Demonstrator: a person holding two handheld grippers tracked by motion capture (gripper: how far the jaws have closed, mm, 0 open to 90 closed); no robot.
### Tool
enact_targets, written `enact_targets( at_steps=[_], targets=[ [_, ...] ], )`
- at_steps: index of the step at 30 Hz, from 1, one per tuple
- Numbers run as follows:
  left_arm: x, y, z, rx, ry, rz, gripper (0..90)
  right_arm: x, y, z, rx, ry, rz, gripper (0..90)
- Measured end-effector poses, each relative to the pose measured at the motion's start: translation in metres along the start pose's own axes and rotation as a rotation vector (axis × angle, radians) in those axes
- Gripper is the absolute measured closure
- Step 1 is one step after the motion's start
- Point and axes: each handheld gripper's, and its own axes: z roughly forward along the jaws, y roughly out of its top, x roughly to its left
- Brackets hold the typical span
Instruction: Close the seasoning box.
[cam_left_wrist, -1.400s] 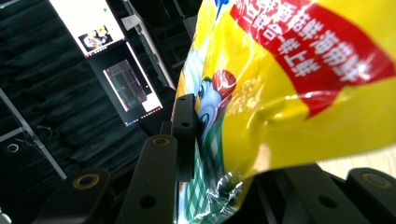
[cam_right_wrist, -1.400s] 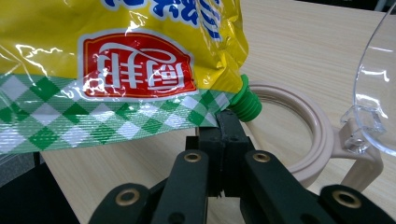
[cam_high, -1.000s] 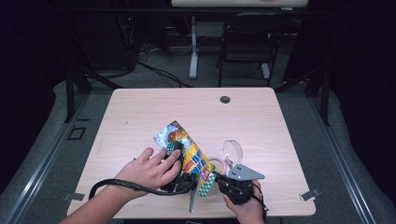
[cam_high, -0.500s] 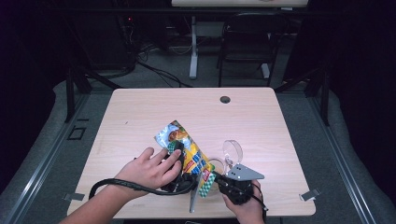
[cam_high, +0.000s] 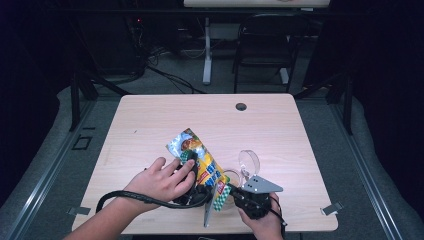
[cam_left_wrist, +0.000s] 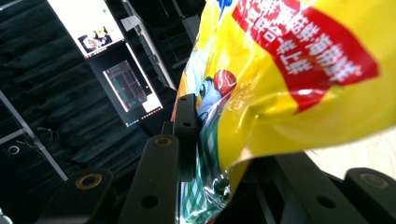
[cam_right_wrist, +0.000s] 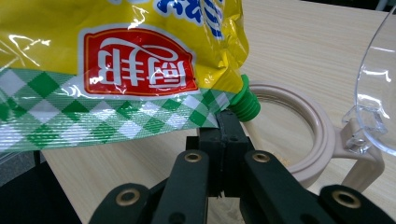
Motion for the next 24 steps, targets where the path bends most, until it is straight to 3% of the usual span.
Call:
enact_targets(
  at_steps=[24],
  targets=[
    [0.0036,0.0004,-0.0050,-0.004,0.012,0.014,76.2,0.0004,0.0001,0.0003,0.001,0.007,0.005,90.0]
  ],
)
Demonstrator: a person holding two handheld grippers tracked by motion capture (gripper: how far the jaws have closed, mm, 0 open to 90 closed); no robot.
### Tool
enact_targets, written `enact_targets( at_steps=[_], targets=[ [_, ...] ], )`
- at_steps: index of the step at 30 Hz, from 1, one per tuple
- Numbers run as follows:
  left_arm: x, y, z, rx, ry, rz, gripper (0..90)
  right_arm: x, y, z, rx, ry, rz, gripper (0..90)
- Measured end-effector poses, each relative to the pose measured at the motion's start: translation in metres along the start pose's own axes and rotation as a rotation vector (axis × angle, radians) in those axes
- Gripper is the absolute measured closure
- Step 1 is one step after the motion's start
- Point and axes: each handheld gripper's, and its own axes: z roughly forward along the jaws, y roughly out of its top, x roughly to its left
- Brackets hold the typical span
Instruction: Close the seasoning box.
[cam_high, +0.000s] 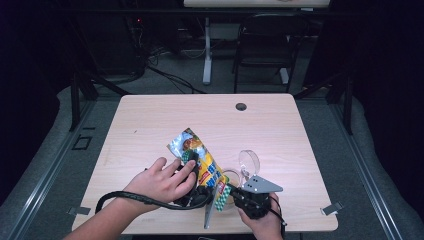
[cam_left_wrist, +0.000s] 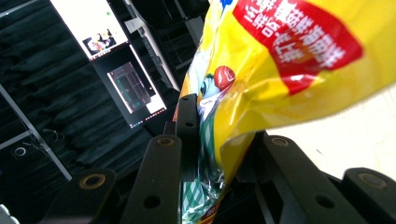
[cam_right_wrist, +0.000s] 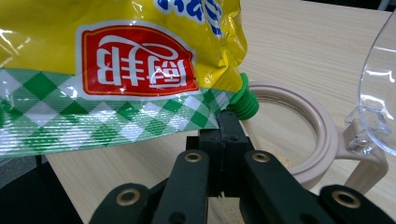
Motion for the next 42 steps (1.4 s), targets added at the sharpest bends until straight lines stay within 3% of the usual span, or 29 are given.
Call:
enact_targets(
  at_steps=[14,32,36,39,42],
  targets=[
    [0.0008,0.0004,-0.0007,0.000,-0.009,-0.005,76.9,-0.0004,0.0000,0.0003,-0.003,0.003,-0.002,90.0],
    [0.0024,0.0027,-0.0020,0.000,0.002,0.023,79.9,-0.0023,-0.0004,0.0001,-0.004,0.003,0.005,90.0],
    [0.0026,0.0027,-0.0025,-0.002,-0.007,0.008,80.8,-0.0023,-0.0003,0.0000,-0.002,0.004,0.003,90.0],
    [0.0046,0.0034,-0.0034,-0.002,0.003,0.030,81.0,-0.0023,-0.0003,-0.0001,-0.003,0.003,0.002,90.0],
    [0.0043,0.0032,-0.0034,-0.005,0.001,0.018,81.2,-0.0023,-0.0003,-0.0001,-0.002,0.003,0.002,90.0]
  ],
)
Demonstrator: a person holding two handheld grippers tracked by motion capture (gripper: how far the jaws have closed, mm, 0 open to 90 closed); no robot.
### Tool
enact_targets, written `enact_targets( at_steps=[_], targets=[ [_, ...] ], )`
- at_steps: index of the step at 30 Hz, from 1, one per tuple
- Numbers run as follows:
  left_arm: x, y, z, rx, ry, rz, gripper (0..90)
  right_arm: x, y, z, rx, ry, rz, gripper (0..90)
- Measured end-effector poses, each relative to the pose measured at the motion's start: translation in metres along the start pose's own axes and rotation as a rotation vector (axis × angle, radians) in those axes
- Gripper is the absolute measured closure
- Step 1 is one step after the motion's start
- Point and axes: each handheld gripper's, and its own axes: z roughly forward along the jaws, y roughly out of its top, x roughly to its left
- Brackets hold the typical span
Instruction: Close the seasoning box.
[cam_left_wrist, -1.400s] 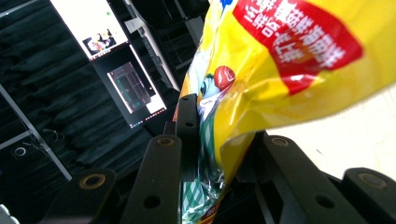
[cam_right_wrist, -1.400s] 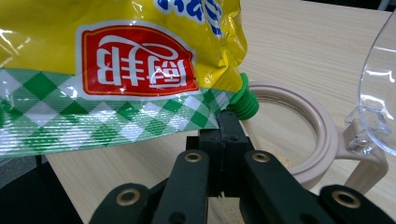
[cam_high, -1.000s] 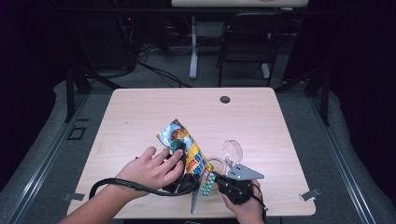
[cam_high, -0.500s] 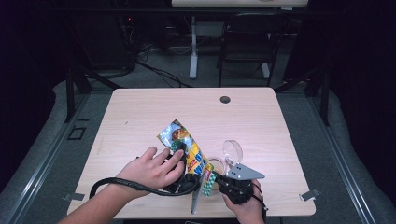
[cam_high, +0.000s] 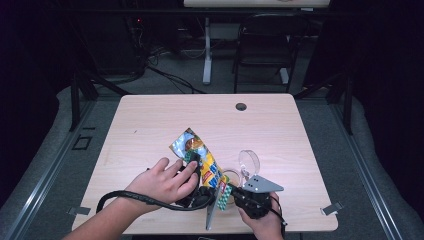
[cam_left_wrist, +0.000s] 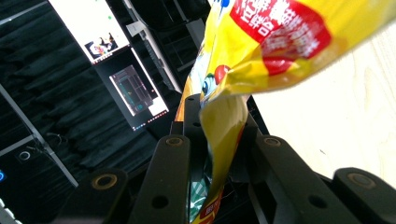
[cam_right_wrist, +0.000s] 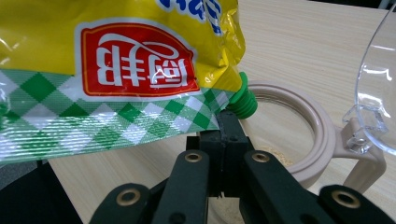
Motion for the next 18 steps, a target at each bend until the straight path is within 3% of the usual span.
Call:
enact_targets(
  at_steps=[11,18],
  targets=[
    [0.0022,0.0008,0.0000,0.001,-0.016,-0.012,81.7,-0.0002,0.0001,-0.0001,0.003,0.000,0.000,90.0],
    [0.0031,0.0011,-0.0006,-0.004,-0.004,-0.009,81.9,0.0002,0.0000,0.0001,-0.001,-0.001,0.004,90.0]
  ],
)
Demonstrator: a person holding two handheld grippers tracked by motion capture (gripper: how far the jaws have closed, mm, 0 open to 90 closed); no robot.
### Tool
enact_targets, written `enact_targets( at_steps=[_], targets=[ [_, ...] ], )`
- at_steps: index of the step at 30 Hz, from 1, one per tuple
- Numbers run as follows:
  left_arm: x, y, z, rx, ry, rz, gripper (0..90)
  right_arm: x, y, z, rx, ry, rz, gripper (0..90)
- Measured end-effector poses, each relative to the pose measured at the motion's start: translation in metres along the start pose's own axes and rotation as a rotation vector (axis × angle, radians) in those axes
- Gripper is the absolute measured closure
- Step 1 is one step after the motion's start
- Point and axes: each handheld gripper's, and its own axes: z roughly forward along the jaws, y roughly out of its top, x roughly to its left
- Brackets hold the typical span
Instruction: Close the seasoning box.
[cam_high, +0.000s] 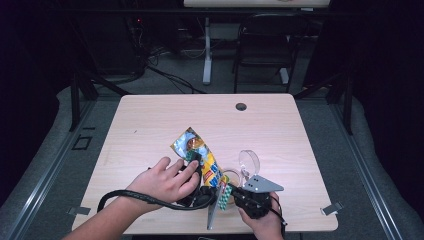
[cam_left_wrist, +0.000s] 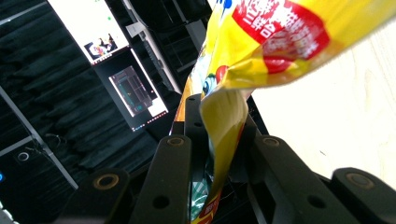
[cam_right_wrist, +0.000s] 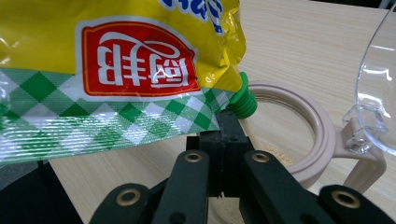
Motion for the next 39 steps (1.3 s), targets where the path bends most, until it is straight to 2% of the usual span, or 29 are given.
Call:
enact_targets(
  at_steps=[12,16,17,21,23,24,25,39],
  targets=[
    [0.0021,-0.0001,-0.0008,0.000,-0.004,-0.004,82.5,0.0005,0.0007,-0.0012,-0.003,-0.001,0.000,90.0],
    [0.0038,0.0002,-0.0015,-0.002,0.002,0.009,82.7,0.0008,0.0008,-0.0014,-0.005,0.005,-0.001,90.0],
    [0.0048,0.0004,-0.0017,0.000,0.005,0.023,82.7,0.0010,0.0008,-0.0015,-0.005,0.004,-0.002,90.0],
    [0.0040,0.0001,-0.0017,0.000,-0.004,0.014,83.0,0.0012,0.0007,-0.0010,-0.008,0.011,-0.004,90.0],
    [0.0040,0.0000,-0.0015,0.000,-0.005,0.016,83.2,0.0013,0.0007,-0.0010,-0.005,0.012,-0.002,90.0],
    [0.0051,0.0002,-0.0016,-0.004,0.005,0.029,83.2,0.0013,0.0007,-0.0007,-0.004,0.013,-0.001,90.0],
    [0.0035,-0.0004,-0.0009,-0.004,-0.008,0.006,83.3,0.0012,0.0007,-0.0007,-0.001,0.014,-0.002,90.0],
    [0.0043,-0.0016,-0.0023,-0.008,-0.005,0.003,84.7,0.0028,0.0012,0.0007,-0.004,0.031,-0.004,90.0]
  ],
)
